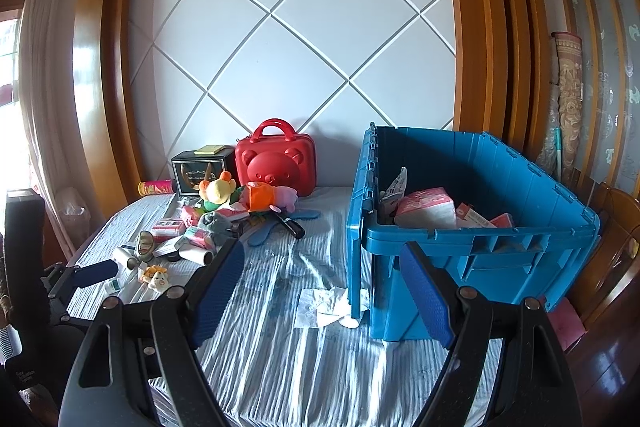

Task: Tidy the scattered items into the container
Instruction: 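Move both tools toward the scattered items on the bed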

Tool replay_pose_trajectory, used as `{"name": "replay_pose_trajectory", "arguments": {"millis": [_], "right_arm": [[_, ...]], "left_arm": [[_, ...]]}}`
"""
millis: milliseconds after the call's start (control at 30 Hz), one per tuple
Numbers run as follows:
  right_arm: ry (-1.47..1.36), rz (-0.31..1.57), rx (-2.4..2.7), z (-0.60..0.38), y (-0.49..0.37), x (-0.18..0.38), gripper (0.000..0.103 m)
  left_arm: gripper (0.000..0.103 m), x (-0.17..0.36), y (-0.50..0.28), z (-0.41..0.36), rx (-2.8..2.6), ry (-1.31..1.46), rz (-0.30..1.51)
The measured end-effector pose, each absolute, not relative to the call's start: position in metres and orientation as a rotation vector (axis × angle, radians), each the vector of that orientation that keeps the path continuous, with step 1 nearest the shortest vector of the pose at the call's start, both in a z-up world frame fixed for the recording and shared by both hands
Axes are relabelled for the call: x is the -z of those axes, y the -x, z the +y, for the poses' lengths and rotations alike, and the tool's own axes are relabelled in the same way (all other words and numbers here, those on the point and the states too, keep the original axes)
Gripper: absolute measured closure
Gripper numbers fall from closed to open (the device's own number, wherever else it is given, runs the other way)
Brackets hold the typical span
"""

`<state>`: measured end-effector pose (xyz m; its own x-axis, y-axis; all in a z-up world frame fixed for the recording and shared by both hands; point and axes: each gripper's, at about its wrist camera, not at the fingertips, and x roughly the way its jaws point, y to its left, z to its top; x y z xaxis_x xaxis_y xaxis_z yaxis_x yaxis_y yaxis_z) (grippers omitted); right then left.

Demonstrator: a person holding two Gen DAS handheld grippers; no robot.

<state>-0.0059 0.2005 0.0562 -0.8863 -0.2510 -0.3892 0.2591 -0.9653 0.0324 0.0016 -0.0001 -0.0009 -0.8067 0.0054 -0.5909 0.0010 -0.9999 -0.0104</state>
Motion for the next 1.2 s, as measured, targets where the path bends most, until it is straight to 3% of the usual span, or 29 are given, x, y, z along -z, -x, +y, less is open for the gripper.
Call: {"name": "replay_pose_trajectory", "arguments": {"millis": [600,1200], "right_arm": [[-0.572,0.060,2.787,0.201,0.001,-0.057,0.023],[-0.598,0.059,2.739,0.204,0.004,-0.049,0.023]], "left_arm": [[0.002,-0.007,-0.018,0.000,-3.141,0.834,0.050],[0.002,0.007,-0.020,0.001,-3.153,0.946,0.020]]}}
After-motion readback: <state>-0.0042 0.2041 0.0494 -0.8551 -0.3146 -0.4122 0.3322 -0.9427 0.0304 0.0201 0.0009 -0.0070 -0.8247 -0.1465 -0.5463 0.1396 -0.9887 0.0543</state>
